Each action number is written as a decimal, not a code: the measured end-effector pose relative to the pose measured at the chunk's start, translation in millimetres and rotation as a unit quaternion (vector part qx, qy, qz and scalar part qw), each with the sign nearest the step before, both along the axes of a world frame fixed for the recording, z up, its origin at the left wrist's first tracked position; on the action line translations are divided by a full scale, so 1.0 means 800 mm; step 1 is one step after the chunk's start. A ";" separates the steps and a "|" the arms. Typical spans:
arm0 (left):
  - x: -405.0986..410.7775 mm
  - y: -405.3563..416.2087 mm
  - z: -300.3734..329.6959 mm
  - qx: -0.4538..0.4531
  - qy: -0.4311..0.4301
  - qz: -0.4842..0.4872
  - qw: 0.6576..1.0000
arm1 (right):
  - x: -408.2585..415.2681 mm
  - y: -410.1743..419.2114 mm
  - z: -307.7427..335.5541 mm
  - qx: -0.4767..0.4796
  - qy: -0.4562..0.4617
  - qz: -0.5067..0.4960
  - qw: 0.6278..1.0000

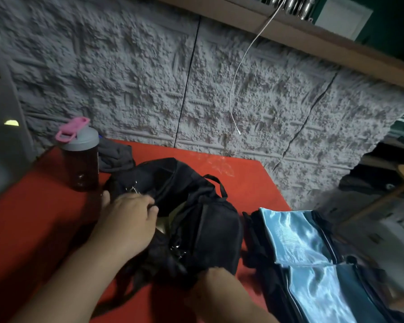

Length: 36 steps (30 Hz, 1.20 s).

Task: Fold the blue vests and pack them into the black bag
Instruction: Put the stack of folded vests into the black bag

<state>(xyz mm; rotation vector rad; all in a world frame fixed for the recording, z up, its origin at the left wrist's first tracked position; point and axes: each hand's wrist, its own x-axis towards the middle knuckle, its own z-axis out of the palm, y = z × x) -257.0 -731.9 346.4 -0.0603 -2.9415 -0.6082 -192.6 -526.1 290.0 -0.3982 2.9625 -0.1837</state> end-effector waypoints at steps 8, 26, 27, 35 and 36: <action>0.039 0.022 -0.017 -0.102 -0.180 -0.138 0.968 | -0.016 0.053 0.005 0.110 -0.151 -0.029 0.982; 0.015 0.019 -0.035 -0.086 -0.090 -0.114 0.986 | -0.090 -0.030 -0.022 -0.032 -0.019 -0.239 0.970; 0.013 0.018 -0.040 -0.137 -0.129 -0.104 0.977 | -0.093 -0.028 -0.025 -0.025 -0.015 -0.238 0.971; 0.019 0.017 -0.045 -0.198 -0.306 -0.035 0.931 | -0.122 0.033 -0.022 -0.107 0.024 -0.152 0.982; 0.021 0.018 -0.042 -0.186 -0.296 -0.035 0.936 | -0.124 0.039 -0.018 -0.116 0.017 -0.150 0.982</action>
